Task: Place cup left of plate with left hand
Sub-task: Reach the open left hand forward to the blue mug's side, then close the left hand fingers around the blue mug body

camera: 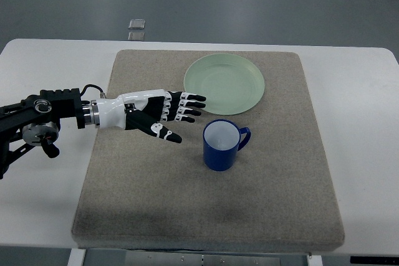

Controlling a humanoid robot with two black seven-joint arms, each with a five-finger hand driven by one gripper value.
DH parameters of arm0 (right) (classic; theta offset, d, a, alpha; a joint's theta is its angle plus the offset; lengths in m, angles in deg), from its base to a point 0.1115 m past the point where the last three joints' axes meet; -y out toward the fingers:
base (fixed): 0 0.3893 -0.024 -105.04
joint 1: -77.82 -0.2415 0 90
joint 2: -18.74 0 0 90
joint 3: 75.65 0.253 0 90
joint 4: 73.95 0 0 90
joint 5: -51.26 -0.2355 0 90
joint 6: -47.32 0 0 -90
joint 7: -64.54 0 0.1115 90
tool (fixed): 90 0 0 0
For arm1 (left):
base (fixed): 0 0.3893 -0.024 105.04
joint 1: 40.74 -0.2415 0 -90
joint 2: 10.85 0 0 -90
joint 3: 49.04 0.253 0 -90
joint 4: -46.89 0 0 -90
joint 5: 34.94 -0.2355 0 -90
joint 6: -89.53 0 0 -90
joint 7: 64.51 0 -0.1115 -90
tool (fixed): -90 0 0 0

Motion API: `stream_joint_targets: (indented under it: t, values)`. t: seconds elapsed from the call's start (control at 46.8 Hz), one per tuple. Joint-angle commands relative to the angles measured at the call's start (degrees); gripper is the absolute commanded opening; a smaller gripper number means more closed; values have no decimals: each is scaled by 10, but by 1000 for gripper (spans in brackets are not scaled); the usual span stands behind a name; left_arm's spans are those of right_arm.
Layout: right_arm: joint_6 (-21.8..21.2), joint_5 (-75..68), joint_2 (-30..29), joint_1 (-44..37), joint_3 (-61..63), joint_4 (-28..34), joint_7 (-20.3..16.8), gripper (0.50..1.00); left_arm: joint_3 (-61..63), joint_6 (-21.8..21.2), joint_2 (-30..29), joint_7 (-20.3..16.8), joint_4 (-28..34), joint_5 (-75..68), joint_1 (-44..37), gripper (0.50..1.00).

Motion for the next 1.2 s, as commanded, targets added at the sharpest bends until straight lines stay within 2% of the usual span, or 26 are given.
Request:
stream_joint_targets:
  t: [0.0,0.427,0.854,1.174]
  values:
    - [0,0,0,0,0,0,0,932,0,0,14,0,3,-16,0,999]
    - [0,0,0,0,0,1,0,932,-2,0,28,0,2,-54,0,999]
    - [0,0,0,0,0,0,0,932,-2,0,67,0,40,-56,-4,999]
    - [0,0,0,0,0,0,0,932,-4,0,82,-2,43,-54,-11,999]
